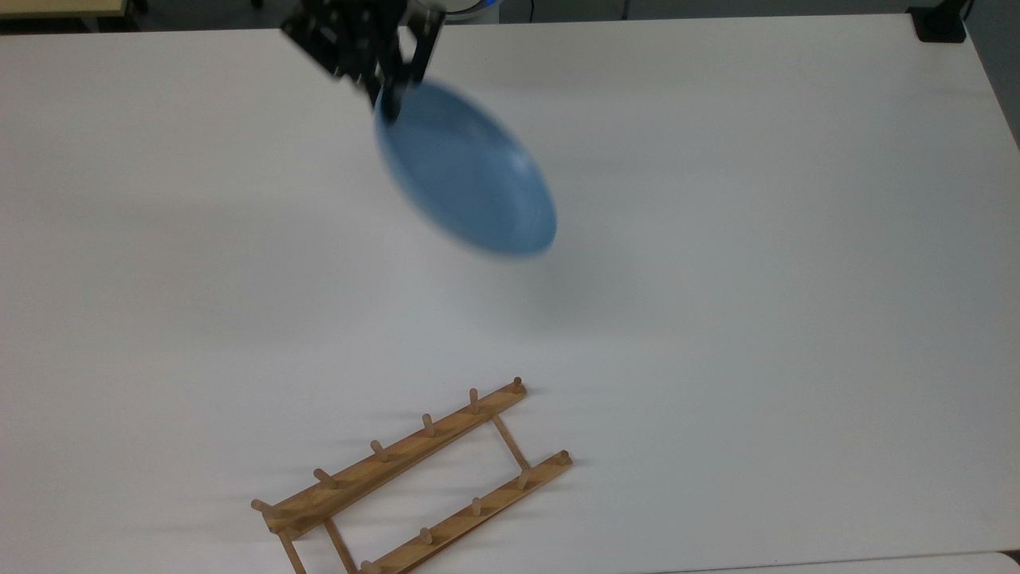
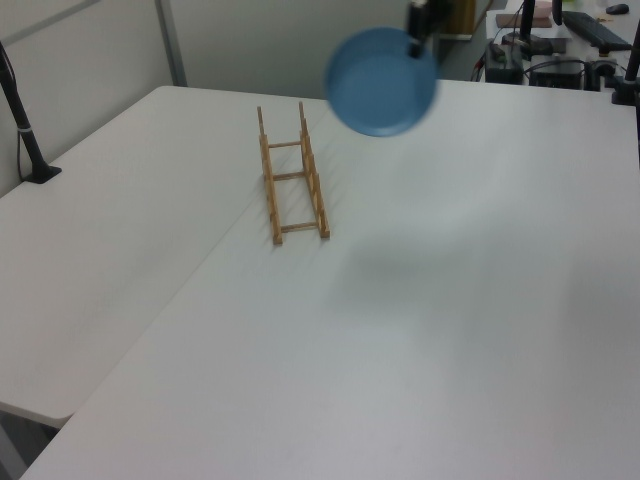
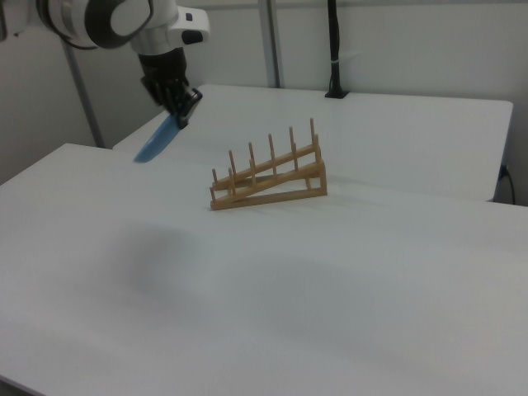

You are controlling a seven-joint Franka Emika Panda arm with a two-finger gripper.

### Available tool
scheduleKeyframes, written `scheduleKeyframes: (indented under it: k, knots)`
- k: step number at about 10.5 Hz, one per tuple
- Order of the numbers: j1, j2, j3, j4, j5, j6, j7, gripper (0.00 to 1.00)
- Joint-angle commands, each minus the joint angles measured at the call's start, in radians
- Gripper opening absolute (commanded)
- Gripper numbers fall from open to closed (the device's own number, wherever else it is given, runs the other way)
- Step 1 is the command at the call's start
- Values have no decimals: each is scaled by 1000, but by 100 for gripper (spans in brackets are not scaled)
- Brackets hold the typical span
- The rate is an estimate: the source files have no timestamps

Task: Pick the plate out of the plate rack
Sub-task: 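Lift the blue plate out of the rack and carry it away, then lower the blue plate flat onto the table and open the gripper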

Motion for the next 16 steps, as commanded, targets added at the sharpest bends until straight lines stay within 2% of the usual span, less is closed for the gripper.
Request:
scheduleKeyframes:
  k: [1, 3, 4, 8, 10, 13, 15, 16]
  knots:
    - [-70, -26, 1, -66, 119, -335, -289, 0]
    - [-136, -25, 1, -199, 211, -337, -447, 0]
    - [-138, -25, -1, -262, 213, -304, -513, 0]
    - [-121, -3, 1, -477, 212, 21, -577, 0]
    - [-104, 51, 4, -522, 212, 120, -577, 0]
    - [-69, 152, 2, -528, 212, 223, -566, 0]
    - [-64, 165, 2, -527, 212, 238, -563, 1]
    - [-70, 163, 2, -519, 212, 229, -557, 57]
